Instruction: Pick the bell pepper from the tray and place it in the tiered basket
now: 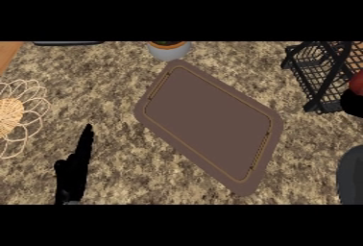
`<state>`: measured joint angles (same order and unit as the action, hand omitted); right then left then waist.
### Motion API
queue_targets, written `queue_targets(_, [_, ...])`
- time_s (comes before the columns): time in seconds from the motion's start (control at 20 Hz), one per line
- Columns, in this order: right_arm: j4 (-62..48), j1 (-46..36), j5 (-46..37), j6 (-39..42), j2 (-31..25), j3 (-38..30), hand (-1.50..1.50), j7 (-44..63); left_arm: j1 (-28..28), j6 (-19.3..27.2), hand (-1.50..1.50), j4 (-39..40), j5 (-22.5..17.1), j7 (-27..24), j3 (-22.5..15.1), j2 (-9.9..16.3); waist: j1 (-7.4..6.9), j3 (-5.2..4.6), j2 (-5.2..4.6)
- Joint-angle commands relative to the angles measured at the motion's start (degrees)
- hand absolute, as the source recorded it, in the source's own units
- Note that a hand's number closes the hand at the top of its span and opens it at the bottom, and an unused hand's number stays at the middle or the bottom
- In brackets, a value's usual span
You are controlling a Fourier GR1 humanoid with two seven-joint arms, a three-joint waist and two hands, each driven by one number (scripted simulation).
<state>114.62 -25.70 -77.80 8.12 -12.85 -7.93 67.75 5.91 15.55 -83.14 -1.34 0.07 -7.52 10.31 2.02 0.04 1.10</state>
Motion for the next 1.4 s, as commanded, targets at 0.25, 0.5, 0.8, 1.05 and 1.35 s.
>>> queue_targets(0.25, [-1.4, -16.4, -5.8, 19.5, -2.7, -6.6, 1.50, 7.7, -2.0, 0.5, 0.00, 3.3, 1.4, 1.9, -1.5, -1.9, -1.90, -0.24, -0.88])
queue_targets(0.5, [-6.0, -22.9, -6.9, 22.4, -3.9, -12.5, 1.50, 4.3, -1.2, -1.6, 0.00, 2.1, 0.0, 2.0, -0.6, -0.8, -2.30, -0.19, -0.86])
queue_targets(0.8, [-18.6, -27.7, -6.5, 16.5, -8.7, -21.2, 1.50, -2.6, -1.5, -2.4, 0.00, 4.1, 0.0, -0.1, 0.4, -0.4, -2.64, -0.09, -1.21])
queue_targets(1.05, [-32.7, -29.9, -4.4, 9.4, -11.8, -25.2, 1.50, -8.8, -1.5, -3.0, 0.00, 3.4, -0.4, 0.7, 0.6, -0.7, -3.04, -0.05, -1.38])
queue_targets(1.35, [-45.7, -29.9, -2.5, 2.1, -14.5, -26.5, 1.50, -13.6, -1.7, -0.9, 0.00, 3.1, 2.2, 1.4, -0.7, -2.6, -2.98, -0.03, -1.40])
